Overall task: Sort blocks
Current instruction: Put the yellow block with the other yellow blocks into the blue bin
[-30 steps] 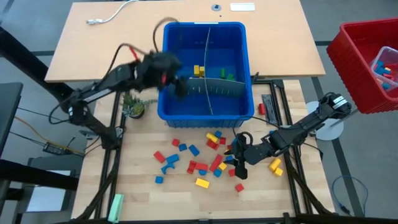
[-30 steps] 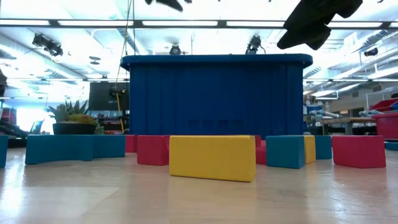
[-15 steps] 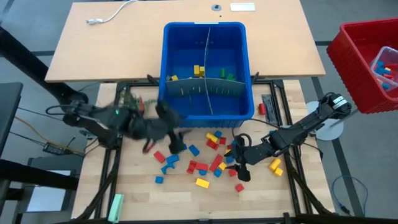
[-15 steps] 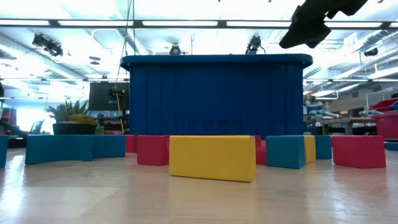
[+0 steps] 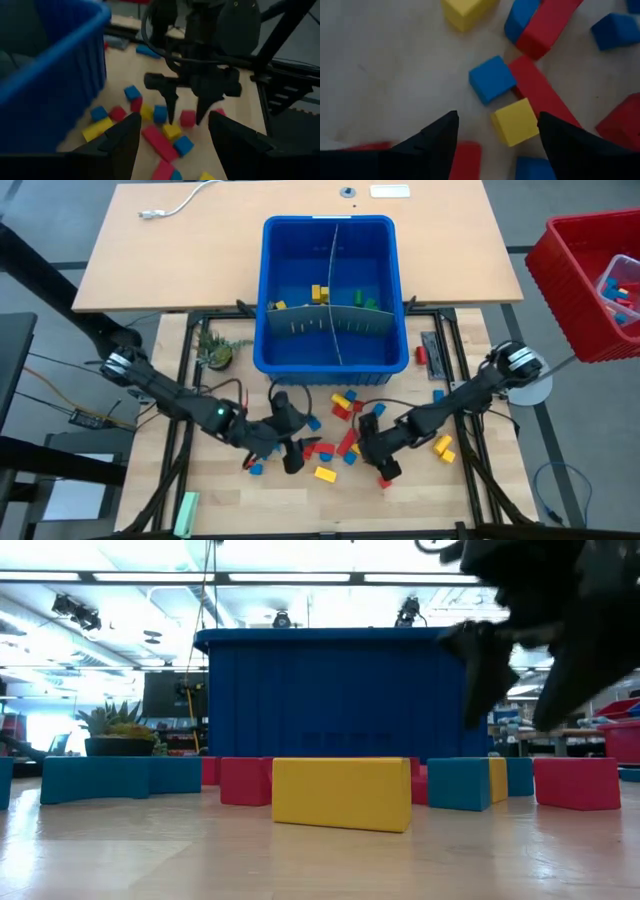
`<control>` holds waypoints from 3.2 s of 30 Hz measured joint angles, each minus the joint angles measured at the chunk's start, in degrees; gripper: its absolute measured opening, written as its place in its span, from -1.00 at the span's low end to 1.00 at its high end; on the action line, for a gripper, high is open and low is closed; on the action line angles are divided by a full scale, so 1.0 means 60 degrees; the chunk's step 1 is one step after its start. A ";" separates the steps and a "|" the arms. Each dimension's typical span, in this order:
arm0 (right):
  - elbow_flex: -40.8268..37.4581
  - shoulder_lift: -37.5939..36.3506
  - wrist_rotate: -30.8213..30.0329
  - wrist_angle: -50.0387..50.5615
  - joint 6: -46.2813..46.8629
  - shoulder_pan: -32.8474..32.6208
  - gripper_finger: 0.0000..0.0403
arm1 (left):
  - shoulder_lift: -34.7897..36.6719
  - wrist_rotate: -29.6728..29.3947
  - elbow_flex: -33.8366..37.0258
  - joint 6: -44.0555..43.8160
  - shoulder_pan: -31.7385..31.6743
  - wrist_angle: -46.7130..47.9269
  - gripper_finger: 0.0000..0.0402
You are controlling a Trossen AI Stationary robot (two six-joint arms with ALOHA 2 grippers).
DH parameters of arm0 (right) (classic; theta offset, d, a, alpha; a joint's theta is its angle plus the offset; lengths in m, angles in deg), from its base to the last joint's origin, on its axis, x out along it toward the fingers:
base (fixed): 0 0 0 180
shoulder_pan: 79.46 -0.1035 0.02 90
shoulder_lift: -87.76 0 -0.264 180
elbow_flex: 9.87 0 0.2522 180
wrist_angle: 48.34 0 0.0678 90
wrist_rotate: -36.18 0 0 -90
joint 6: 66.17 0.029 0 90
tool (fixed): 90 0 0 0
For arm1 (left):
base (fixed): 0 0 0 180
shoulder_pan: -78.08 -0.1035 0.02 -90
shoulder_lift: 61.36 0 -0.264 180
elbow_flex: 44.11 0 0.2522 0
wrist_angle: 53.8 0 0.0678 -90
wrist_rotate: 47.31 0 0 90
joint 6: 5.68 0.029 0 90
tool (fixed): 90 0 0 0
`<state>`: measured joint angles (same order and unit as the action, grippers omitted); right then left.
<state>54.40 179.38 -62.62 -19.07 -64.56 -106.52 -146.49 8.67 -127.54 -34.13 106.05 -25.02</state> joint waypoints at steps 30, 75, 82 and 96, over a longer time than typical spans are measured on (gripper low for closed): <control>0.0031 0.0971 0.0155 0.0049 -0.0792 0.0658 -0.14 | -0.0153 -0.0187 0.1348 -0.1095 0.0396 -0.0805 0.21; 0.5602 0.2096 -0.0082 -0.4524 -0.0653 1.0025 -0.27 | 0.1956 -0.2608 0.0875 -0.0297 0.0447 0.1451 0.21; 0.6302 0.2217 0.0091 -0.3432 -0.0489 1.0101 0.40 | 0.1956 -0.2605 0.0875 -0.0289 0.0298 0.1556 0.21; 0.6497 -0.0990 0.4618 0.2182 -0.1024 0.7681 0.58 | 0.1956 -0.2590 0.0878 -0.0327 0.0210 0.1960 0.21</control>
<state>93.38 173.44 -34.91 -5.98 -70.70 -60.43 -134.75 -6.87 -122.27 -36.09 107.31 -13.25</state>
